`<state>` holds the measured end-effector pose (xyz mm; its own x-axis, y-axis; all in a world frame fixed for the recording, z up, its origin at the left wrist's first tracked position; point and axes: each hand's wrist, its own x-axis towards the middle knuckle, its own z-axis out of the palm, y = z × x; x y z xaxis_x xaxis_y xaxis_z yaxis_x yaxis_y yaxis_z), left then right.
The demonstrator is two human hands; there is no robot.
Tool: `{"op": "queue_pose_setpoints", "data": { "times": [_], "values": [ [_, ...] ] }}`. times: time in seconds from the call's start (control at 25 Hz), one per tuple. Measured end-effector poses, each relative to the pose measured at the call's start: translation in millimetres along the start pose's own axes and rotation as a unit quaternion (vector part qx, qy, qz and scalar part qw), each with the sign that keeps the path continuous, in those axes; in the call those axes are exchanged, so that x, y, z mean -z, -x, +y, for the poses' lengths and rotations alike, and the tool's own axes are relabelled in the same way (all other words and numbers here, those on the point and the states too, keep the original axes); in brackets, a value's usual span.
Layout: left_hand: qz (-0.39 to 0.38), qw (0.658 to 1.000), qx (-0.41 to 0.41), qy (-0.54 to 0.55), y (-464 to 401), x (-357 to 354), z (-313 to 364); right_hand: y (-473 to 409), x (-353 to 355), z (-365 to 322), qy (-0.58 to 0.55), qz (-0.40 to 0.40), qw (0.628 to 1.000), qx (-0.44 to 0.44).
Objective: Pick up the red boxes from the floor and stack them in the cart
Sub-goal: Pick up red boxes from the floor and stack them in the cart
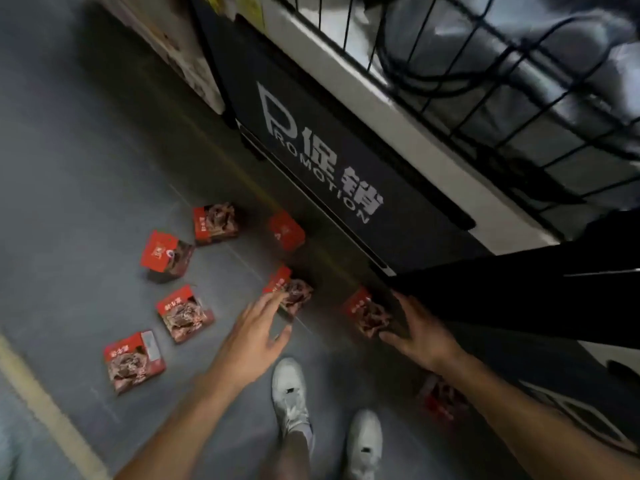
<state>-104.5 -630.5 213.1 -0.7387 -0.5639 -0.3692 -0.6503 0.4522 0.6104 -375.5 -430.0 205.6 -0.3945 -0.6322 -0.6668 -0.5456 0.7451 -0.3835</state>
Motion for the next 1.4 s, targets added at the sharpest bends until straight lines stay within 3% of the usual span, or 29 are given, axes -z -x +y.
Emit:
{"op": "queue_pose_setpoints", "data": {
  "times": [0.2,0.44,0.76,0.92,1.08,1.32,1.4],
  "values": [
    [0.005,1.000,0.000,0.018,-38,-79,-79,-105,-100,50,0.027,-0.002,0.997,-0.077],
    [-0.002,0.999,0.028,0.045,-61,-155,-144,-196,-186,94,0.010,0.025,0.995,-0.097],
    [-0.016,0.996,0.063,0.066,-65,-207,-187,-247,-255,112,0.029,0.123,0.982,-0.138],
    [-0.044,0.988,0.105,0.100,-56,-208,-191,-241,-248,112,-0.018,0.135,0.978,-0.159],
    [-0.035,0.959,0.204,0.192,-55,-206,-191,-207,-219,93,-0.046,0.114,0.986,-0.113],
    [-0.010,0.871,0.379,0.313,-95,-221,-190,-179,-192,63,-0.125,0.110,0.976,-0.142],
    [0.009,0.825,0.422,0.375,-117,-226,-193,-182,-192,57,-0.139,0.114,0.974,-0.137]
  ]
}}
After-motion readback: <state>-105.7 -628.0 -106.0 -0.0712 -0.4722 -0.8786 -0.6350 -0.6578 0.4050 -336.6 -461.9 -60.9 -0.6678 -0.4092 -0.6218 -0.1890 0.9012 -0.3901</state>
